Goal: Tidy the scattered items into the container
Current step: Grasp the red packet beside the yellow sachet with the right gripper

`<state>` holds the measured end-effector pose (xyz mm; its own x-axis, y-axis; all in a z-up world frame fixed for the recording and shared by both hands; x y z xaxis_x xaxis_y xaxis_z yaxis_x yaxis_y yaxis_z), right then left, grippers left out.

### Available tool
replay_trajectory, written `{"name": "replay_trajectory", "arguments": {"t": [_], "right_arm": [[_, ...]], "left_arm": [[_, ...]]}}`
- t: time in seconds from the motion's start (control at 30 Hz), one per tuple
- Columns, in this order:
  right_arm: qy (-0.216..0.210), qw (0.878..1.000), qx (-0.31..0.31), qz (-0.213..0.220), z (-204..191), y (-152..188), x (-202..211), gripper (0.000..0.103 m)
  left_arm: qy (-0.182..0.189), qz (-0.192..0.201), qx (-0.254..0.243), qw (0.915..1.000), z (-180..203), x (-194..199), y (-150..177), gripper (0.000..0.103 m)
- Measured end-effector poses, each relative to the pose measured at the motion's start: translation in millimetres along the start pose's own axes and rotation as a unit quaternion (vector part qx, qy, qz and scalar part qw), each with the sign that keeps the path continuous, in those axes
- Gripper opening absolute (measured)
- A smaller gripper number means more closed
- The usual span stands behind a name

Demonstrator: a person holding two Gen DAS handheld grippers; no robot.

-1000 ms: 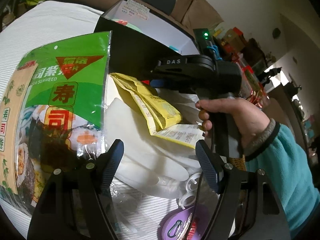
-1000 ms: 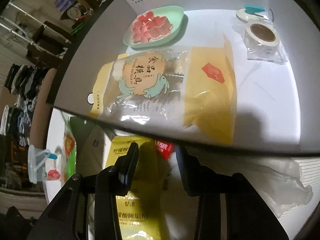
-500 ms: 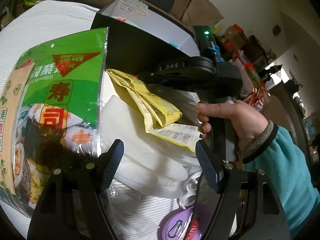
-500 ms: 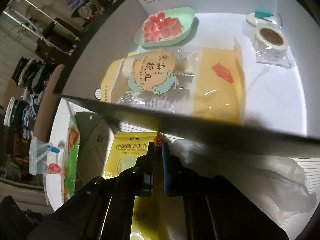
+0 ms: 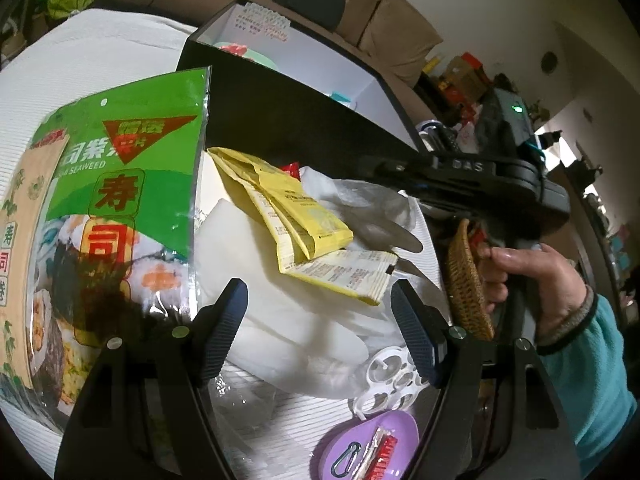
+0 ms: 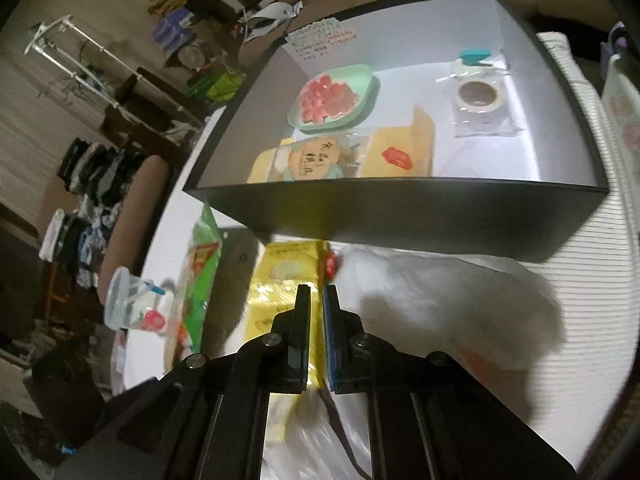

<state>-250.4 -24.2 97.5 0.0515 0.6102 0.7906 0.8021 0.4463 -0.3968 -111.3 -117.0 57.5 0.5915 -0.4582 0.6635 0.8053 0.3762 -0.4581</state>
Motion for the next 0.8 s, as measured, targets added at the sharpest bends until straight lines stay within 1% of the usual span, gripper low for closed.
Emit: {"name": "replay_trajectory", "arguments": {"t": [0.1,0.17,0.23,0.37,0.43,0.5,0.6,0.73,0.8], "right_arm": [[0.017,1.0,0.021,0.003,-9.0,-5.3,-0.6,0.009],[0.021,1.0,0.022,0.003,-14.2,-11.6,-9.9,0.01],[0.031,0.999,0.024,-0.015,-15.3,-17.8,-29.2,0.013],[0.06,0.997,0.043,-0.039,-16.5,-24.3,-65.9,0.014],[0.063,0.996,0.047,-0.048,-17.1,-26.8,-80.2,0.019],[0.068,0.995,0.05,-0.059,-15.5,-25.6,-90.7,0.034],[0.076,0.993,0.055,-0.071,-13.1,-21.5,-101.7,0.034],[0.062,0.996,0.041,-0.056,-11.0,-25.5,-94.8,0.034],[0.065,0.995,0.043,-0.063,-10.2,-25.3,-97.3,0.03]], "left_arm": [[-0.004,-0.002,0.001,1.0,-1.6,0.5,1.7,0.072],[-0.001,-0.002,0.005,1.0,-2.2,0.6,1.1,0.072],[-0.003,-0.002,0.003,1.0,-0.7,0.0,0.2,0.072],[-0.002,-0.003,0.003,1.0,0.6,-1.8,-2.9,0.072],[-0.001,-0.003,0.004,1.0,0.0,-2.5,-3.9,0.072],[-0.001,-0.005,0.004,1.0,-1.0,-3.1,-4.9,0.072],[0.0,-0.009,0.008,0.9999,-2.1,-5.1,-5.7,0.072],[0.002,-0.011,0.005,0.9999,-0.6,-5.9,-5.1,0.072],[0.001,-0.012,0.004,0.9999,-0.4,-6.8,-4.9,0.072]]}}
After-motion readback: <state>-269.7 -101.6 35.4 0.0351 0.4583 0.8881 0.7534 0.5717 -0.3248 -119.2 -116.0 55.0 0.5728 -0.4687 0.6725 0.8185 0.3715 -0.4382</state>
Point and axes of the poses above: each gripper's, at about its wrist camera, not at the fingertips, and x roughly against the way its jaws point, z to its right, y to its underside, the point moved 4 cm from there along -x, roughly the way its jaws point, and after that the axes turned 2 degrees about y, right-handed, at the moved point
